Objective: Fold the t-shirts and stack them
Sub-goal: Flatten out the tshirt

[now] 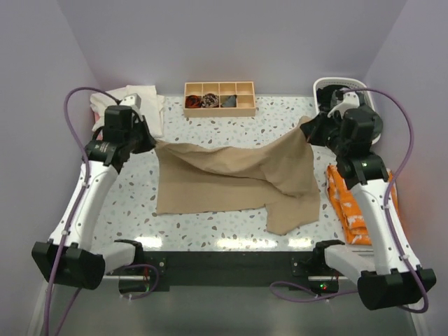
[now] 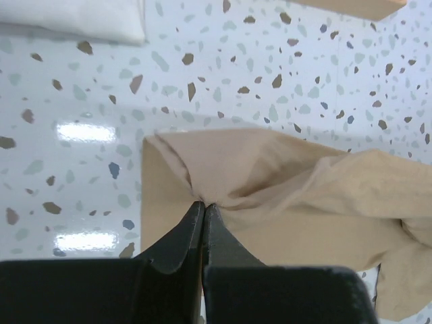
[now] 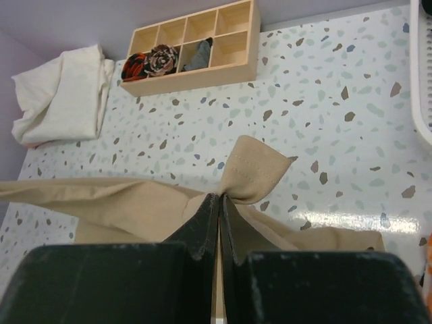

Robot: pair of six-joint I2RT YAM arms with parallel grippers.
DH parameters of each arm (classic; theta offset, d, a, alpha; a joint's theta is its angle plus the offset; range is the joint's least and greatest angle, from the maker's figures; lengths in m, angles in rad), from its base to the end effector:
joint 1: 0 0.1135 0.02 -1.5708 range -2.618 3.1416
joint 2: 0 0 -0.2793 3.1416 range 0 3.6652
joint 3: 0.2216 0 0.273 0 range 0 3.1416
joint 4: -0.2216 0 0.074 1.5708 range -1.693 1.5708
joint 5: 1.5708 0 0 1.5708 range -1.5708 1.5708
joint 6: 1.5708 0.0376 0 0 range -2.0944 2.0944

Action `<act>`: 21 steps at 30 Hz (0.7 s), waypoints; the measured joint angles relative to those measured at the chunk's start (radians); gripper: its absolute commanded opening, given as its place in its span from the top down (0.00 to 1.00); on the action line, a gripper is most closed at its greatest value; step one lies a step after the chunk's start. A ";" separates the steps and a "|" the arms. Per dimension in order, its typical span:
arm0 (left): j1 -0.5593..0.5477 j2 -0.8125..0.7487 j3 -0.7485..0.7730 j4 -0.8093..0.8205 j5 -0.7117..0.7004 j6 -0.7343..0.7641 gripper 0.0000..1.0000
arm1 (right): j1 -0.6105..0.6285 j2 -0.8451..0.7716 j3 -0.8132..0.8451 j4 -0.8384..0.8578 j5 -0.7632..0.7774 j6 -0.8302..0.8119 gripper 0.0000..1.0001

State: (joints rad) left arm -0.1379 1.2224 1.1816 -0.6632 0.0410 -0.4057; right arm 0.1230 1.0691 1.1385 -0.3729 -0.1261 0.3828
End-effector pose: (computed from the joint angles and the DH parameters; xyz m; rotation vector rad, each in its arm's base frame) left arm 0.2754 -0.0398 0.3529 -0.2849 2.2783 -0.3306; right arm 0.2509 0.0358 0.4034 0.1584 1.8916 0.4645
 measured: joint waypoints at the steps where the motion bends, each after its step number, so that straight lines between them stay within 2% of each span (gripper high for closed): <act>1: 0.000 -0.021 0.032 -0.029 -0.013 0.006 1.00 | 0.000 -0.020 0.026 -0.039 -0.006 -0.009 1.00; 6: 0.000 -0.125 0.214 -0.171 -0.068 0.042 1.00 | 0.000 -0.097 0.214 -0.217 -0.058 -0.051 1.00; 14: 0.000 -0.296 0.562 -0.416 -0.094 0.079 1.00 | 0.000 -0.253 0.628 -0.487 -0.147 -0.068 1.00; 21: -0.035 -0.467 0.777 -0.515 -0.069 0.065 1.00 | 0.000 -0.314 0.993 -0.684 -0.261 -0.070 0.99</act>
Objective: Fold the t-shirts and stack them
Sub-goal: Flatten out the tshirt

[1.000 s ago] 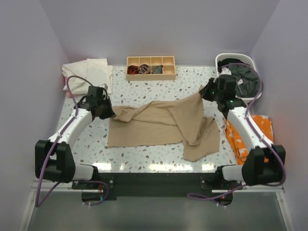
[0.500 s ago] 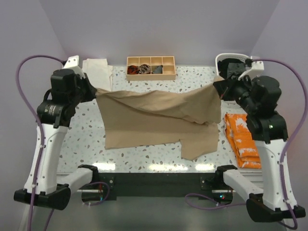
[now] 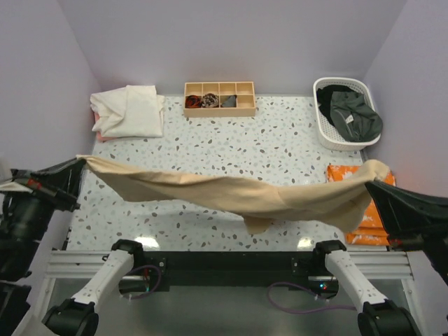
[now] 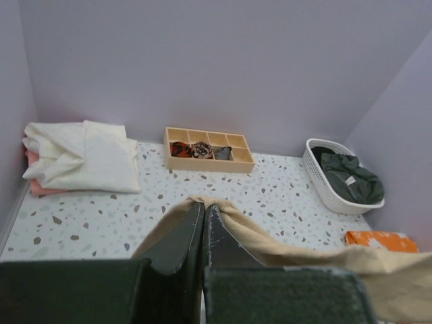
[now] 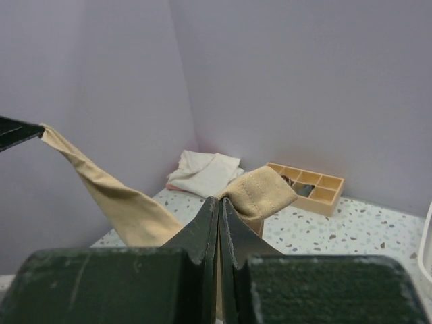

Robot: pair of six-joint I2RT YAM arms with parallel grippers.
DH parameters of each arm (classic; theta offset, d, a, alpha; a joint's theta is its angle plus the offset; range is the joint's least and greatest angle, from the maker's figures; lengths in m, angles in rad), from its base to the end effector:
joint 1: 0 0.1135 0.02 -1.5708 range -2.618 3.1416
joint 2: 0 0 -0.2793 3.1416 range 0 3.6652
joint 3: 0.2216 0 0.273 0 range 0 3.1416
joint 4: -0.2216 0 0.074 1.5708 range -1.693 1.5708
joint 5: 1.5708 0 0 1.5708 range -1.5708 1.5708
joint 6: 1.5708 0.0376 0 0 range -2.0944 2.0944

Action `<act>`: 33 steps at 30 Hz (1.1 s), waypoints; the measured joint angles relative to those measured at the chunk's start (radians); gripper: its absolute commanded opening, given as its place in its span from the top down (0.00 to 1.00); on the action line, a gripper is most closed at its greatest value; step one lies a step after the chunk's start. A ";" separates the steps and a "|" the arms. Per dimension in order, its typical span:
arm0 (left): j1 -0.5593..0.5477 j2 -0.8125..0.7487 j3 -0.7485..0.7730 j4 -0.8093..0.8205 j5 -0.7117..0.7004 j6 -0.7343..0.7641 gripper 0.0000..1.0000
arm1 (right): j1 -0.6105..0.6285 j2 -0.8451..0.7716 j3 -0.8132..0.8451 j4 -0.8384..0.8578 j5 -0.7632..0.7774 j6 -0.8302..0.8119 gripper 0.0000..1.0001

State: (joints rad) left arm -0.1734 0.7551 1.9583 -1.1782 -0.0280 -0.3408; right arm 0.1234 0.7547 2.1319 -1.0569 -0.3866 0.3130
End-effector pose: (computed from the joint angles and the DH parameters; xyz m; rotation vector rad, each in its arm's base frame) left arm -0.0315 0.0066 0.5778 -0.1526 1.5510 -0.3852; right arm -0.0889 0.0033 0.6120 -0.2198 1.2806 0.6157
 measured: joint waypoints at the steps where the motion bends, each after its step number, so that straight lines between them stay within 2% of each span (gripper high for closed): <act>1: 0.000 -0.014 0.029 -0.011 0.011 -0.010 1.00 | 0.000 0.000 0.040 -0.022 -0.016 0.000 0.98; 4: 0.000 -0.038 0.091 -0.037 0.063 -0.037 1.00 | 0.000 0.000 0.127 -0.074 -0.057 0.003 0.98; 7: -0.001 -0.038 0.129 -0.067 0.099 -0.056 1.00 | 0.001 0.000 0.142 -0.102 -0.081 0.008 0.98; 9: -0.002 -0.038 0.142 -0.089 0.110 -0.069 1.00 | 0.000 -0.005 0.107 -0.101 -0.080 0.008 0.98; 12: -0.004 -0.042 0.099 -0.087 0.113 -0.087 1.00 | 0.000 -0.032 -0.031 -0.076 -0.066 0.007 0.97; 15: -0.004 -0.086 -0.105 -0.023 0.113 -0.102 1.00 | 0.000 -0.041 -0.188 -0.035 -0.024 0.008 0.97; 21: -0.005 -0.117 -0.689 0.161 0.122 -0.161 1.00 | 0.000 -0.032 -0.608 0.147 0.069 0.039 0.96; 24: -0.005 -0.098 -0.919 0.254 0.120 -0.197 1.00 | 0.000 0.018 -0.780 0.229 0.112 0.056 0.96; 28: -0.005 -0.038 -1.092 0.376 0.083 -0.250 1.00 | 0.000 0.135 -0.900 0.335 0.154 0.072 0.96; 33: -0.005 0.130 -1.149 0.578 -0.020 -0.303 1.00 | 0.000 0.359 -0.987 0.494 0.219 0.099 0.97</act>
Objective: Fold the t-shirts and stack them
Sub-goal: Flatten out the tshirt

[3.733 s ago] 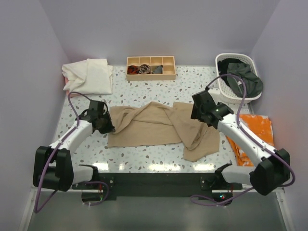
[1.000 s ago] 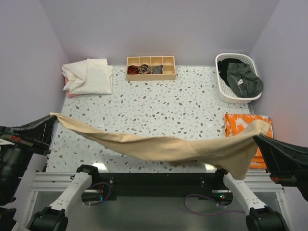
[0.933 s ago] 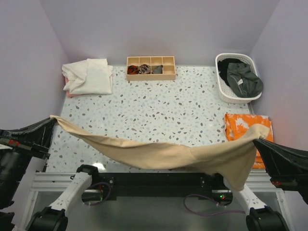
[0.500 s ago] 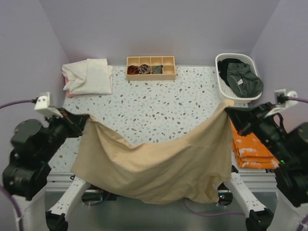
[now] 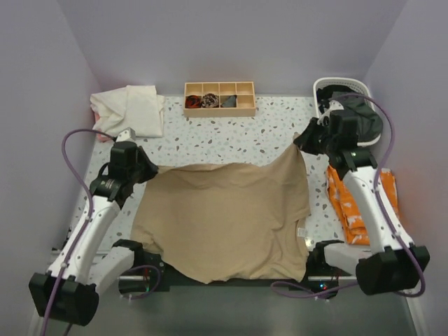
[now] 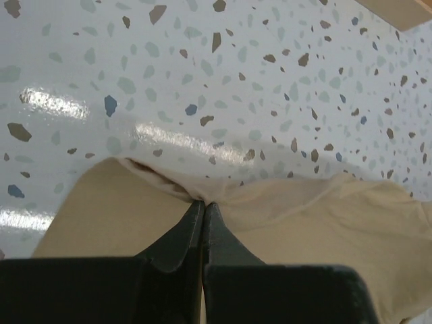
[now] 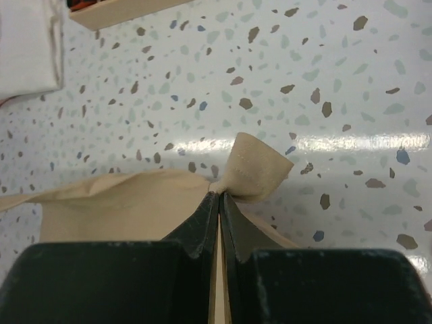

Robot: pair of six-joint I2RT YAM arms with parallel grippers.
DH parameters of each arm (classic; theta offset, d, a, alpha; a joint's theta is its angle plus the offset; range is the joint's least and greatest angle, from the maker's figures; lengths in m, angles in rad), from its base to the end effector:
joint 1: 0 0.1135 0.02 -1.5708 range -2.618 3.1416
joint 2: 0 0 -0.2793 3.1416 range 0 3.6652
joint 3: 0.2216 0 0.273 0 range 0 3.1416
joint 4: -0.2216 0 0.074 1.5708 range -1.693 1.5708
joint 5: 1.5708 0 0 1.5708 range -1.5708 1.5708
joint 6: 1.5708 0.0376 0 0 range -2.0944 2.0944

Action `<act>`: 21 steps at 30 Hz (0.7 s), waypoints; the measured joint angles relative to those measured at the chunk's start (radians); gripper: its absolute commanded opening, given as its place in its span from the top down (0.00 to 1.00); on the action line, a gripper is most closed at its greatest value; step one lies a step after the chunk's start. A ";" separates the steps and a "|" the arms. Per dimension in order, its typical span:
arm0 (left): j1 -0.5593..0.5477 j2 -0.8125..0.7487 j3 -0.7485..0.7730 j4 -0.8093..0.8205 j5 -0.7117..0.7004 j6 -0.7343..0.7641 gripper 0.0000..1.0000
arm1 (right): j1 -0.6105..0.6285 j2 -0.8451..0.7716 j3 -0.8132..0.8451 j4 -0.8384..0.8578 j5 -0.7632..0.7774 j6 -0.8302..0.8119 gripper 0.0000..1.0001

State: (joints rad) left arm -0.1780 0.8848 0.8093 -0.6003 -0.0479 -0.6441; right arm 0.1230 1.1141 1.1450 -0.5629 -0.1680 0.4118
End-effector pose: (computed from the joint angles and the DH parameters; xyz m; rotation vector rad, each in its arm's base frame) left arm 0.1974 -0.0337 0.2996 -0.5507 2.2070 -0.3863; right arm 0.2542 0.0378 0.3760 0.2052 2.1240 0.4951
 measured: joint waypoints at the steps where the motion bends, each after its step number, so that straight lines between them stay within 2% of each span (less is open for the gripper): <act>1: 0.000 0.045 0.000 0.039 -0.017 -0.003 1.00 | 0.000 0.056 -0.001 0.028 0.014 0.002 0.97; 7: 0.001 0.436 0.023 0.320 -0.099 -0.027 1.00 | 0.000 0.390 0.050 0.169 0.062 0.003 0.97; 13: 0.022 0.803 0.205 0.446 -0.142 -0.020 1.00 | 0.000 0.706 0.289 0.213 0.079 -0.017 0.97; 16: 0.049 0.894 0.282 0.481 -0.147 -0.010 1.00 | 0.000 0.824 0.428 0.227 0.081 -0.032 0.98; 21: 0.094 0.948 0.353 0.514 -0.151 0.012 1.00 | 0.000 0.921 0.573 0.213 0.126 -0.061 0.98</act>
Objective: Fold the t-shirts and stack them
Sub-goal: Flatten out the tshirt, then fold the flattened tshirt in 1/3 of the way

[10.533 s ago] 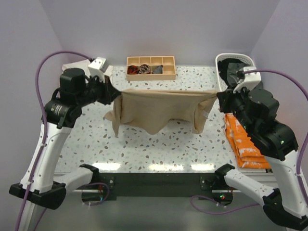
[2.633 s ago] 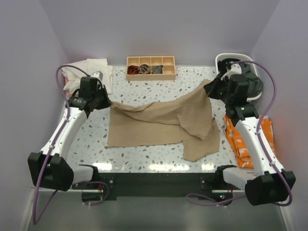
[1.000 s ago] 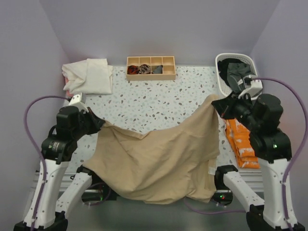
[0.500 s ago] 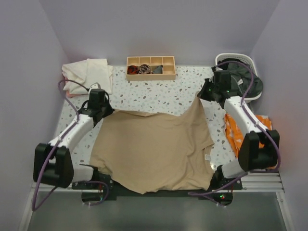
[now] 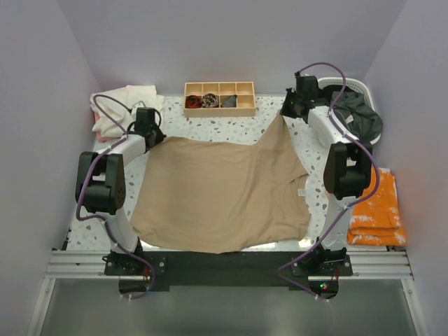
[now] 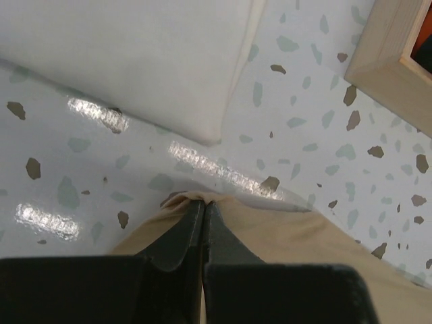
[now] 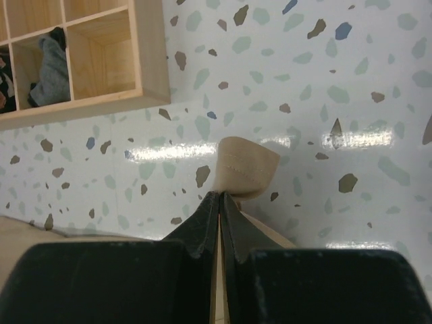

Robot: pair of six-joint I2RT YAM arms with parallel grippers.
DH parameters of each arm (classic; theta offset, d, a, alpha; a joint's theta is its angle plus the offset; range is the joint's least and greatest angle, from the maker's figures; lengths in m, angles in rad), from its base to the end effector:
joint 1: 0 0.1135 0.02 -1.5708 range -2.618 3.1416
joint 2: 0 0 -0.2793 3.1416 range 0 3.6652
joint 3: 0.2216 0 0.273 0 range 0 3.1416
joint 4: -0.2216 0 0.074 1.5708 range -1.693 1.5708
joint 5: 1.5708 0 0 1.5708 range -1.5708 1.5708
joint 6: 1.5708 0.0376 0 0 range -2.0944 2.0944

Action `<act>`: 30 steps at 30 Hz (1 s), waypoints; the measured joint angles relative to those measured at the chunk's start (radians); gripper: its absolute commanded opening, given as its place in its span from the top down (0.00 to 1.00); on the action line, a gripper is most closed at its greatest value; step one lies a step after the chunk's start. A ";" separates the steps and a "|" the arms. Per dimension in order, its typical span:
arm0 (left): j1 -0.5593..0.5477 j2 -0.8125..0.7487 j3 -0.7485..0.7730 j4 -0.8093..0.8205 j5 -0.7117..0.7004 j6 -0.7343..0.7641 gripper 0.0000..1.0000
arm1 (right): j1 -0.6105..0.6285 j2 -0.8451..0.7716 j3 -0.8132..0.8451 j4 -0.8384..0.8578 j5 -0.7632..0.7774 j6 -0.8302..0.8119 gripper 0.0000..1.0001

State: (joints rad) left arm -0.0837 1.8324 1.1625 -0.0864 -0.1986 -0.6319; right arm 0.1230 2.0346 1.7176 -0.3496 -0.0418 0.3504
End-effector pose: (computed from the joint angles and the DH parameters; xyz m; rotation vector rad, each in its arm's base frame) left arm 0.4181 -0.0276 0.1889 -0.7209 2.1972 -0.1334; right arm 0.5004 0.0634 0.2683 0.2330 2.2420 0.3025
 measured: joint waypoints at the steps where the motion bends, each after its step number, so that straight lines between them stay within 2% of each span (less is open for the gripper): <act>1: 0.006 0.003 0.008 0.003 0.000 0.002 1.00 | 0.000 0.018 0.040 -0.022 0.023 -0.006 0.99; 4: 0.032 0.007 0.013 0.013 -0.001 0.012 1.00 | -0.002 0.042 0.098 -0.061 0.070 -0.013 0.99; 15: 0.071 0.005 -0.028 0.074 0.018 0.053 1.00 | -0.022 0.043 0.069 -0.107 0.190 -0.015 0.99; 24: 0.071 0.005 -0.021 0.090 0.113 0.071 1.00 | -0.039 0.037 0.061 -0.126 0.125 -0.014 1.00; 30: 0.072 -0.027 -0.019 0.016 0.167 0.070 1.00 | -0.039 -0.085 -0.091 -0.159 0.054 -0.009 1.00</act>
State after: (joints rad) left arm -0.0120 1.8050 1.1431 -0.0700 -0.0315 -0.5621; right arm 0.0837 1.9499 1.6264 -0.5083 0.0124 0.3412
